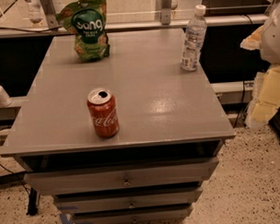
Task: Move blue plastic bottle near green rice chip bag
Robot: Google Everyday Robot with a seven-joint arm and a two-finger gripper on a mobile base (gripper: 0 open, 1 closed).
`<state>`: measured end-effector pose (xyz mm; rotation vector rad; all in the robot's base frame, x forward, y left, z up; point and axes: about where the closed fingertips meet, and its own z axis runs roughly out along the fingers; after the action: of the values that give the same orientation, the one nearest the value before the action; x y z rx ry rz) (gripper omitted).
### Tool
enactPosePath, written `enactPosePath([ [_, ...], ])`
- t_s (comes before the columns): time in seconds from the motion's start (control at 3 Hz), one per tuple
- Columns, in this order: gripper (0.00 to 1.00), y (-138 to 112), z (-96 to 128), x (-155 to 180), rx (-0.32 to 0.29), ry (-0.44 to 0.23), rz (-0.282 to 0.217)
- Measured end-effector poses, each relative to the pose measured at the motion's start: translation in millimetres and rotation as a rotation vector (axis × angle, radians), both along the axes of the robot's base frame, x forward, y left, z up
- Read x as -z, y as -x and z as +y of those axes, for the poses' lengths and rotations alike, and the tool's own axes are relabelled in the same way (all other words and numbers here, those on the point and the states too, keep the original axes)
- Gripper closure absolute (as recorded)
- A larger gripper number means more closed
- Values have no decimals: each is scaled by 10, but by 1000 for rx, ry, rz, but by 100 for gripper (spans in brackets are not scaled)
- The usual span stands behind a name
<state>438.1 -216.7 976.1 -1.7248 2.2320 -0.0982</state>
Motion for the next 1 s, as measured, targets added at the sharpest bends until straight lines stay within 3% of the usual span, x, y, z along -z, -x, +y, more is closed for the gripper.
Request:
enactPosePath([
  [0.33, 0, -2, 2, -4, 1, 0, -2],
  [0.67, 0, -214, 58, 58, 39, -67, -35],
  [1.0, 0, -725, 84, 154, 101, -178, -91],
])
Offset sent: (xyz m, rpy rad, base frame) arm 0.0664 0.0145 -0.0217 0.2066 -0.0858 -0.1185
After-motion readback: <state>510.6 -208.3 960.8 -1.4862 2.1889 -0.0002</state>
